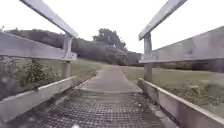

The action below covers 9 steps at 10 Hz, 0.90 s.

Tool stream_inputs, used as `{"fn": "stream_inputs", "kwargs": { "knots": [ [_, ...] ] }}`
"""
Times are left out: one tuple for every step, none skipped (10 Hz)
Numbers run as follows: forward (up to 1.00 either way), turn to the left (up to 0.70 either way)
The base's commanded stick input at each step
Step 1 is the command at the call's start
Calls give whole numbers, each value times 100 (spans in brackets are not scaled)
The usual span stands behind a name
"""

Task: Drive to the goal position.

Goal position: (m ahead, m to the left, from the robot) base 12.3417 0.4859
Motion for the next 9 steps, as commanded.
{"fn": "stream_inputs", "kwargs": {
  "knots": [
    [60,0],
    [60,0],
    [60,0],
    [60,0],
    [60,0],
    [60,0],
    [60,0],
    [60,0],
    [60,0]
  ]
}}
